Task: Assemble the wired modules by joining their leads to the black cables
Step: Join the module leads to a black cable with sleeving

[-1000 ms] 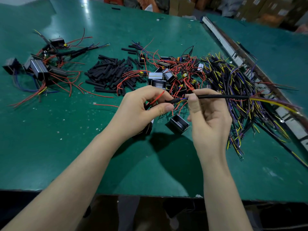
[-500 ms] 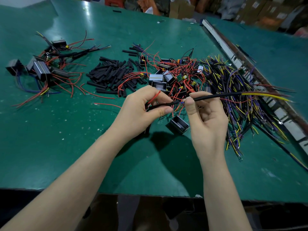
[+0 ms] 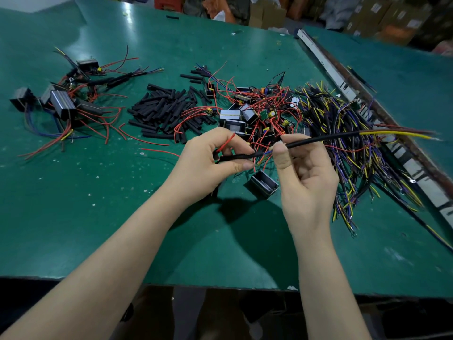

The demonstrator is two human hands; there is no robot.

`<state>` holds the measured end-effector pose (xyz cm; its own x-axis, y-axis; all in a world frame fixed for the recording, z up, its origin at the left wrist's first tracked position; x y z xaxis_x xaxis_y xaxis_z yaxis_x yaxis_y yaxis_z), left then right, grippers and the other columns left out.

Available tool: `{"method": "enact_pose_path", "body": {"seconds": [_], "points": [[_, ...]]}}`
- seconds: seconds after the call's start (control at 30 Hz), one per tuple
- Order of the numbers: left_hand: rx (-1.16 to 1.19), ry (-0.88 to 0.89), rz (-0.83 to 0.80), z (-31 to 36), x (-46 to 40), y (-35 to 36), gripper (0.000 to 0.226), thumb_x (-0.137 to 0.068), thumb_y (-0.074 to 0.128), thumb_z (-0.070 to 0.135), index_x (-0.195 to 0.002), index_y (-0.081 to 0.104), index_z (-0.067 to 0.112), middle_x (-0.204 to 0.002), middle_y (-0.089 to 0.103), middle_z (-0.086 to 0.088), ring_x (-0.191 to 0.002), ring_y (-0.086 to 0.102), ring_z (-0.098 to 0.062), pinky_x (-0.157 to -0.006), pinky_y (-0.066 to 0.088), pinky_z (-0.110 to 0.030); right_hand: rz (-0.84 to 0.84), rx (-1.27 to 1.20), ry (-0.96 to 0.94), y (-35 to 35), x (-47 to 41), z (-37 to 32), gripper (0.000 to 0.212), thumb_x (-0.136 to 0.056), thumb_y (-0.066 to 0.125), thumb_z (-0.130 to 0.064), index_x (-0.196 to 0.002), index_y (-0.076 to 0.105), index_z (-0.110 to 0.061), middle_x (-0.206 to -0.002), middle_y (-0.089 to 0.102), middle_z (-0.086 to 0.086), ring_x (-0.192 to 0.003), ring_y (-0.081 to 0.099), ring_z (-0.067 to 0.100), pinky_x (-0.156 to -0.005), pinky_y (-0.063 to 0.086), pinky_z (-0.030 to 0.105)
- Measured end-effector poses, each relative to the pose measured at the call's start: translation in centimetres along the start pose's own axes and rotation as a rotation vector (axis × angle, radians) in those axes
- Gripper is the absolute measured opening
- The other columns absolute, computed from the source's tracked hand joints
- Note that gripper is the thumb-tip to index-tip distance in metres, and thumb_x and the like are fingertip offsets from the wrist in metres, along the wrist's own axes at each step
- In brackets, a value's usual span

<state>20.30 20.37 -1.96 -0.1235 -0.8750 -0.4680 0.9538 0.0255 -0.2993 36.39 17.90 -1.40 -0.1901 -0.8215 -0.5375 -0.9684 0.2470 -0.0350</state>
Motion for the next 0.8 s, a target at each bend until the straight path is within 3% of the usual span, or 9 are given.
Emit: {"method": "enact_pose_path", "body": {"seconds": [0.13,0.33,0.43,0.5,0.67,0.8], "points": [[-0.043,0.052,0.004,0.5,0.1,0.0,0.027,-0.074,0.078,0.01,-0.083,0.062,0.03,-0.083,0.059,0.012,-0.074,0.052,0.008,-0.074,0.037,-0.009,-0.006,0.027,0.004,0.1,0.0,0.2,0.011,-0.091,0.064,-0.023,-0.091,0.06,-0.033,-0.074,0.061,-0.019,-0.06,0.045,0.008,-0.056,0.036,0.017],[0.054,-0.035,-0.026,0.0,0.1,0.6,0.026,-0.08,0.073,0.016,-0.097,0.063,0.032,-0.081,0.061,0.013,-0.074,0.055,0.01,-0.074,0.04,-0.007,0.009,0.032,0.002,0.2,0.1,0.3,0.013,-0.09,0.066,-0.021,-0.09,0.06,-0.033,-0.076,0.064,-0.02,-0.065,0.054,0.002,-0.062,0.044,0.017],[0.01,-0.055,-0.034,0.0,0.2,0.8,0.006,-0.088,0.064,0.025,-0.087,0.064,0.03,-0.068,0.061,0.024,-0.064,0.053,0.012,-0.063,0.035,-0.003,-0.001,0.001,0.007,0.2,0.1,0.3,0.014,-0.09,0.066,-0.019,-0.091,0.06,-0.031,-0.076,0.064,-0.021,-0.065,0.053,0.0,-0.062,0.043,0.014],[-0.038,-0.04,-0.023,0.2,0.3,0.8,0.01,-0.09,0.061,0.031,-0.08,0.061,0.031,-0.063,0.059,0.023,-0.06,0.05,0.01,-0.059,0.034,-0.005,-0.006,-0.007,0.018,0.2,0.1,0.3,0.014,-0.09,0.066,-0.017,-0.092,0.061,-0.031,-0.076,0.063,-0.02,-0.066,0.051,0.003,-0.062,0.043,0.016],[-0.108,0.033,-0.002,0.7,0.4,0.4,0.016,-0.088,0.059,0.029,-0.087,0.069,0.016,-0.079,0.061,0.016,-0.075,0.055,0.002,-0.072,0.042,-0.017,-0.048,-0.011,0.049,0.5,0.0,0.4,0.015,-0.09,0.066,-0.015,-0.092,0.062,-0.03,-0.076,0.063,-0.017,-0.067,0.048,0.013,-0.062,0.041,0.02],[-0.171,0.143,0.027,1.7,0.5,0.2,0.015,-0.088,0.064,0.02,-0.094,0.071,0.009,-0.084,0.064,0.006,-0.08,0.057,-0.002,-0.075,0.041,-0.015,-0.078,-0.024,0.071,0.8,0.2,0.7,0.014,-0.09,0.067,-0.017,-0.091,0.064,-0.031,-0.076,0.063,-0.013,-0.067,0.049,0.014,-0.061,0.041,0.021]]}}
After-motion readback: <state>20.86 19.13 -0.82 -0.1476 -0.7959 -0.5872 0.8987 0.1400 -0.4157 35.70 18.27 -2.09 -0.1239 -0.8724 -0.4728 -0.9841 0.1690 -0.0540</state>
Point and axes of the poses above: each hand's wrist, its own x-axis away from the middle knuckle, its own y-axis out of the palm, z = x × y, the point moved 9 cm from there along -x, towards the middle knuckle
